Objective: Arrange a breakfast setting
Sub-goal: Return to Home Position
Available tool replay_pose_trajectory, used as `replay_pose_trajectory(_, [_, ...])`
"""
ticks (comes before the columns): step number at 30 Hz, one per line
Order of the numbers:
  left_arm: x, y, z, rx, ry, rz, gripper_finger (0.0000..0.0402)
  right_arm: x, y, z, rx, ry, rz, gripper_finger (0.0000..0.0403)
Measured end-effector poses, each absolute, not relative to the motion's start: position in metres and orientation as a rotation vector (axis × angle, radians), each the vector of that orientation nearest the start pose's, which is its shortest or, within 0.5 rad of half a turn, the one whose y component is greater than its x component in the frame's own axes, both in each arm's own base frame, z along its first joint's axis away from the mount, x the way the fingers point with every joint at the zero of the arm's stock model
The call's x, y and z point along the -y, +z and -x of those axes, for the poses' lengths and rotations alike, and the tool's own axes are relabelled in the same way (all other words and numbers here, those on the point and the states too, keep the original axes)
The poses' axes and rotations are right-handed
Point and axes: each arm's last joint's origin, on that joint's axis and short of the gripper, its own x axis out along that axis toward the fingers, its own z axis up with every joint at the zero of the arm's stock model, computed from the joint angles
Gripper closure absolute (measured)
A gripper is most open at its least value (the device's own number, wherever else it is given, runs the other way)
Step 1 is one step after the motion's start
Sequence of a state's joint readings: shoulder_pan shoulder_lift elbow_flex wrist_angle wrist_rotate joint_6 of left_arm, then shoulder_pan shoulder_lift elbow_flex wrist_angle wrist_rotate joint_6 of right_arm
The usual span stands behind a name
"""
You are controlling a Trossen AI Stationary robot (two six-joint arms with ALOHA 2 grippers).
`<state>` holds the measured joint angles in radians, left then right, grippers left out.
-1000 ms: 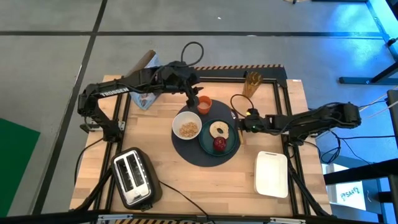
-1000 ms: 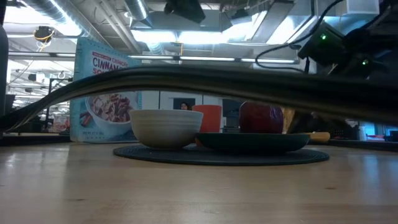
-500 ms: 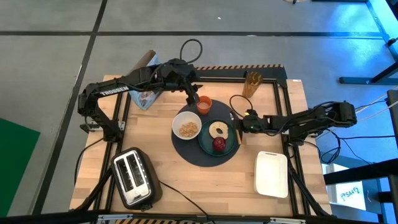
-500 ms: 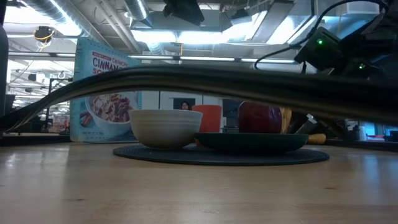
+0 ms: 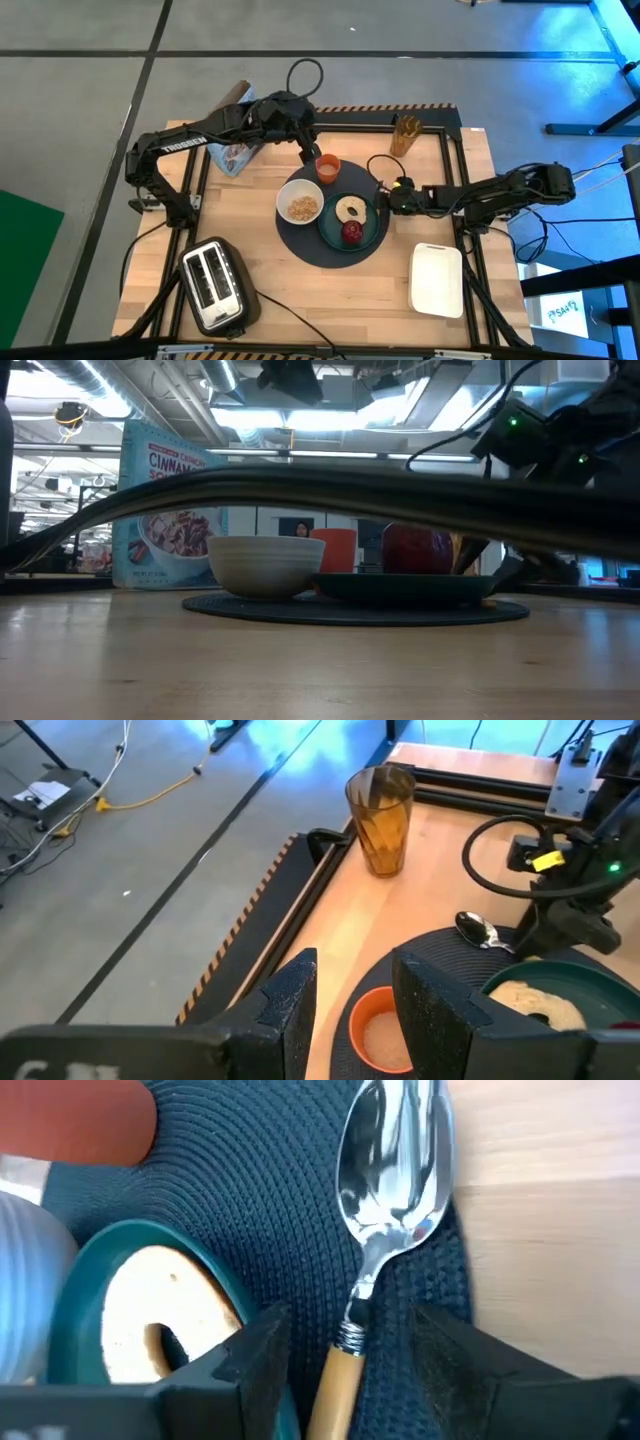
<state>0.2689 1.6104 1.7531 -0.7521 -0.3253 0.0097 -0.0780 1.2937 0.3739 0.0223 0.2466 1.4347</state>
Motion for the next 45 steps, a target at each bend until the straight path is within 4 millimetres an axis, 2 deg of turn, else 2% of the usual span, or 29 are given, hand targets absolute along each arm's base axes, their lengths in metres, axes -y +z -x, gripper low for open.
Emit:
replay_pose_trajectory(5, [-0.105, 0.408, -0.325, -0.626, 0.579, -0.044, 0.0276, 0.023, 0.138, -0.198, -0.578, -0.913, -1.160, 0.0216])
replay_pose_trajectory(10, [-0.112, 0.412, -0.322, -0.592, 0.526, -0.013, 0.0276, 0.025, 0.175, -0.195, -0.572, -0.897, -1.007, 0.0227])
replay_pose_trajectory(16, [-0.116, 0.431, -0.323, -0.418, 0.503, -0.030, 0.0293, 0.026, 0.246, -0.197, -0.486, -0.740, -0.791, 0.0247])
replay_pose_trajectory(20, [-0.119, 0.441, -0.326, -0.301, 0.397, -0.030, 0.0335, 0.024, 0.303, -0.203, -0.430, -0.512, -0.587, 0.0294])
replay_pose_trajectory(25, [-0.122, 0.432, -0.325, -0.327, 0.316, 0.058, 0.0395, 0.016, 0.369, -0.202, -0.274, -0.124, -0.385, 0.0390])
replay_pose_trajectory(28, [-0.116, 0.425, -0.320, -0.303, 0.229, 0.090, 0.0398, 0.011, 0.396, -0.184, -0.121, 0.012, -0.319, 0.0388])
replay_pose_trajectory(32, [-0.100, 0.417, -0.304, -0.152, 0.145, 0.085, 0.0400, 0.009, 0.407, -0.151, -0.034, 0.033, -0.253, 0.0399])
replay_pose_trajectory(37, [-0.082, 0.387, -0.273, -0.019, 0.024, 0.112, 0.0401, 0.007, 0.398, -0.106, 0.070, -0.030, -0.205, 0.0402])
replay_pose_trajectory(40, [-0.073, 0.367, -0.245, -0.015, -0.033, 0.087, 0.0400, 0.006, 0.383, -0.085, 0.098, -0.051, -0.189, 0.0401])
replay_pose_trajectory(45, [-0.059, 0.325, -0.211, -0.082, -0.041, 0.109, 0.0396, 0.007, 0.345, -0.078, -0.091, -0.127, -0.215, 0.0402])
